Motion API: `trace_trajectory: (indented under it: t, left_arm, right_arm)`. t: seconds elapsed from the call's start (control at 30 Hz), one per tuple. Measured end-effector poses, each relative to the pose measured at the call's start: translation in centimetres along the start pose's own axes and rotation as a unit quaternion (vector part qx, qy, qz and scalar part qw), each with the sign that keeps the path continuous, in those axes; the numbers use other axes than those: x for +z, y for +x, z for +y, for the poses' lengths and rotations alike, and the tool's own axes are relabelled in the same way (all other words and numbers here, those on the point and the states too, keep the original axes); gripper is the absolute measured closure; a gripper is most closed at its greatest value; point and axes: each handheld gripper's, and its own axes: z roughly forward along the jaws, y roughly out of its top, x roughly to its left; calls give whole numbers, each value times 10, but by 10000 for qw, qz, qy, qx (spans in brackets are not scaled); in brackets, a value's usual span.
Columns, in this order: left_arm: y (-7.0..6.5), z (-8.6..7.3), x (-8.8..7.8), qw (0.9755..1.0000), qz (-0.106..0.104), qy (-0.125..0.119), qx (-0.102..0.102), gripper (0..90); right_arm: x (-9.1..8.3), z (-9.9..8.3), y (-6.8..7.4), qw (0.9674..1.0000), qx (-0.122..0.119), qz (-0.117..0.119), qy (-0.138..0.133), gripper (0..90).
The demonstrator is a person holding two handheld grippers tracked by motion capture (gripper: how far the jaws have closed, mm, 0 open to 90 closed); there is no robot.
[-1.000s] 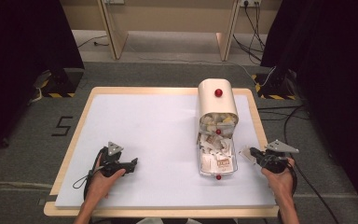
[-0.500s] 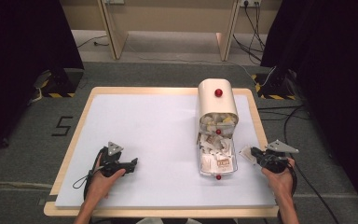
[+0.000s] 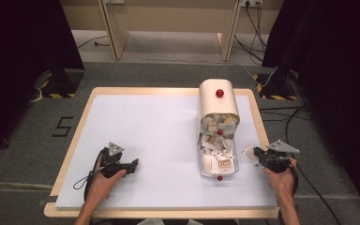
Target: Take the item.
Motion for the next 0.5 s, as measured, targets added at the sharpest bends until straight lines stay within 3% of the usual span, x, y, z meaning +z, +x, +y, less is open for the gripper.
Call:
trace_trajectory:
  t: [0.5]
  left_arm:
    - [0,0,0,10000,2,-1,2,134]
  right_arm:
    - [5,0,0,9998,-83,-189,75,878]
